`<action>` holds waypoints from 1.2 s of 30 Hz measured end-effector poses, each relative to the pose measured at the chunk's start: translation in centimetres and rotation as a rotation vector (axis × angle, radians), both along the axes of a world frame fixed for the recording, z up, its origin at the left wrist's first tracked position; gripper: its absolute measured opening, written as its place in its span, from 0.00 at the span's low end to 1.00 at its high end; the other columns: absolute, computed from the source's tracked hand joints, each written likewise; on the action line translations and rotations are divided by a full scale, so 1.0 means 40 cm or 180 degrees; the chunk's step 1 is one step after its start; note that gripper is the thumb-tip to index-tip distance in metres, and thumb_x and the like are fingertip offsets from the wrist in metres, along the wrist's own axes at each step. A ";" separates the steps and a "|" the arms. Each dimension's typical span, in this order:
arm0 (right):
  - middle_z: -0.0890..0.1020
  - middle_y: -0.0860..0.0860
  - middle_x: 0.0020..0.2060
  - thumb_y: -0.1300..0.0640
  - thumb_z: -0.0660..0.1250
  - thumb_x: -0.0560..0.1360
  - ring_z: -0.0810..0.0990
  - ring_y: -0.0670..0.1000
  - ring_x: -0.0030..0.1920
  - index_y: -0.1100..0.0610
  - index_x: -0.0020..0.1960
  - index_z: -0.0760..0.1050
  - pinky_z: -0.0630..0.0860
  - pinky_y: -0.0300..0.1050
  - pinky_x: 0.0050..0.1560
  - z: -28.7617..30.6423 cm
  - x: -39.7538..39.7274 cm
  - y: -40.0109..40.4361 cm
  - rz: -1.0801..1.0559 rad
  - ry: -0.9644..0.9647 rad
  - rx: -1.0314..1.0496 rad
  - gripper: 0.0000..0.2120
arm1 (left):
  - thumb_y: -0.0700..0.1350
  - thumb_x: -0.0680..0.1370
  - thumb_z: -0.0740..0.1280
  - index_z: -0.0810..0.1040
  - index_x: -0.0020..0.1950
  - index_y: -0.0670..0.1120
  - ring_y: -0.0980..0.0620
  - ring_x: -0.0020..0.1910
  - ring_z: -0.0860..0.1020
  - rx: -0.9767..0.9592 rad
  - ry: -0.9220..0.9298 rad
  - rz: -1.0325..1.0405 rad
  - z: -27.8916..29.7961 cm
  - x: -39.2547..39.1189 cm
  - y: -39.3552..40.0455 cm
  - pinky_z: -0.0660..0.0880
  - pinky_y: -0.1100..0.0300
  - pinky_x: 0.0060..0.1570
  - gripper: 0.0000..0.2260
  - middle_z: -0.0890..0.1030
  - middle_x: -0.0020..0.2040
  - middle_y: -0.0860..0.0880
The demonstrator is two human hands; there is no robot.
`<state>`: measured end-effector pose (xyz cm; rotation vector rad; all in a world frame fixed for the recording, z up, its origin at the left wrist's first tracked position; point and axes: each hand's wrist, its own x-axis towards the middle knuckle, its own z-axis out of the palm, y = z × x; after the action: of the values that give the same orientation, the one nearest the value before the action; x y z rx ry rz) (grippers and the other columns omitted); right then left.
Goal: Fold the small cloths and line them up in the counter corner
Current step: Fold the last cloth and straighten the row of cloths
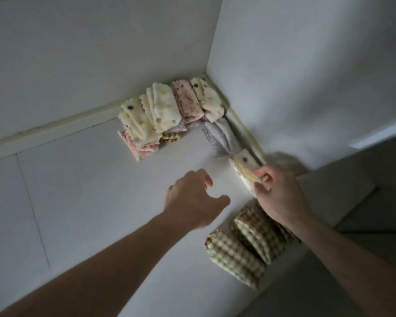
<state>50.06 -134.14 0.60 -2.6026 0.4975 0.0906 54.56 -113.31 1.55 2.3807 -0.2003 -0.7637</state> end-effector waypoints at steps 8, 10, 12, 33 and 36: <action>0.80 0.52 0.64 0.50 0.73 0.74 0.79 0.53 0.62 0.53 0.70 0.74 0.78 0.46 0.62 0.066 -0.062 0.010 0.0472 0.2483 -0.0235 0.26 | 0.57 0.71 0.73 0.74 0.62 0.53 0.48 0.56 0.79 0.0668 0.0437 -0.0398 -0.081 -0.193 -0.032 0.77 0.56 0.51 0.21 0.80 0.55 0.53; 0.79 0.53 0.65 0.43 0.75 0.73 0.78 0.54 0.64 0.56 0.72 0.72 0.76 0.47 0.64 0.057 -0.075 0.014 0.0439 0.2652 -0.0291 0.32 | 0.53 0.72 0.72 0.77 0.60 0.55 0.49 0.56 0.80 0.0480 0.0637 -0.0140 -0.098 -0.195 -0.023 0.78 0.57 0.51 0.17 0.81 0.55 0.53; 0.83 0.50 0.58 0.40 0.76 0.70 0.81 0.52 0.59 0.54 0.63 0.78 0.78 0.48 0.62 0.041 -0.089 0.012 0.0472 0.2728 -0.0274 0.28 | 0.54 0.73 0.72 0.80 0.58 0.55 0.50 0.57 0.80 0.0202 0.0849 0.0013 -0.114 -0.179 -0.004 0.77 0.59 0.55 0.14 0.82 0.56 0.53; 0.85 0.54 0.56 0.47 0.67 0.79 0.84 0.57 0.55 0.55 0.65 0.80 0.81 0.55 0.61 0.109 0.553 0.331 -0.0232 0.0264 0.2306 0.18 | 0.40 0.81 0.62 0.78 0.52 0.50 0.43 0.52 0.81 -0.0801 0.0075 0.1327 0.080 0.495 0.281 0.81 0.46 0.53 0.07 0.82 0.55 0.42; 0.85 0.55 0.52 0.50 0.66 0.80 0.82 0.56 0.53 0.60 0.61 0.82 0.81 0.50 0.56 0.079 0.587 0.350 0.0086 0.0243 0.1687 0.17 | 0.43 0.75 0.62 0.79 0.62 0.50 0.45 0.50 0.82 -0.0440 -0.0222 0.1157 0.057 0.518 0.273 0.82 0.50 0.48 0.16 0.83 0.54 0.45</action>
<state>73.55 -120.13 3.76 -2.0920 0.3990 0.2903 75.28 -102.39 3.85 2.2256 0.1450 -0.4795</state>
